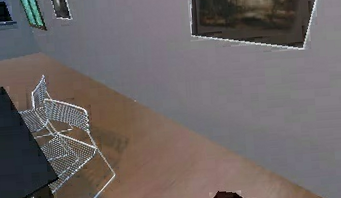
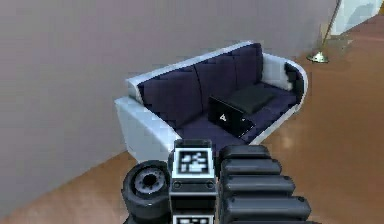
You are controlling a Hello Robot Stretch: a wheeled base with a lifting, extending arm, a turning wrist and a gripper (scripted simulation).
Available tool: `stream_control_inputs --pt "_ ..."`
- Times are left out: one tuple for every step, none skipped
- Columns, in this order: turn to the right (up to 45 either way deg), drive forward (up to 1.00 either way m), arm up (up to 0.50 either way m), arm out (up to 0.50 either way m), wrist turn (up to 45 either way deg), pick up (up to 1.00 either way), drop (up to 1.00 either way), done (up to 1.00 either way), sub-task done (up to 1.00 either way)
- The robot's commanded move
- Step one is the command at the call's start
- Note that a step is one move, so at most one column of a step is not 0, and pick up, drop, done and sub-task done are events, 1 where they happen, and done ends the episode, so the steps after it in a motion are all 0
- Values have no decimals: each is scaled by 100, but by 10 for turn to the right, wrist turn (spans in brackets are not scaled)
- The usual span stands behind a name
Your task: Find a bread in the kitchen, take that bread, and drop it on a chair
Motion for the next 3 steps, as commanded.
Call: stream_control_inputs --pt "30 0 0 0 0 0 0 0 0" --pt "0 50 0 0 0 0 0 0 0" --pt "450 0 0 0 0 0 0 0 0"
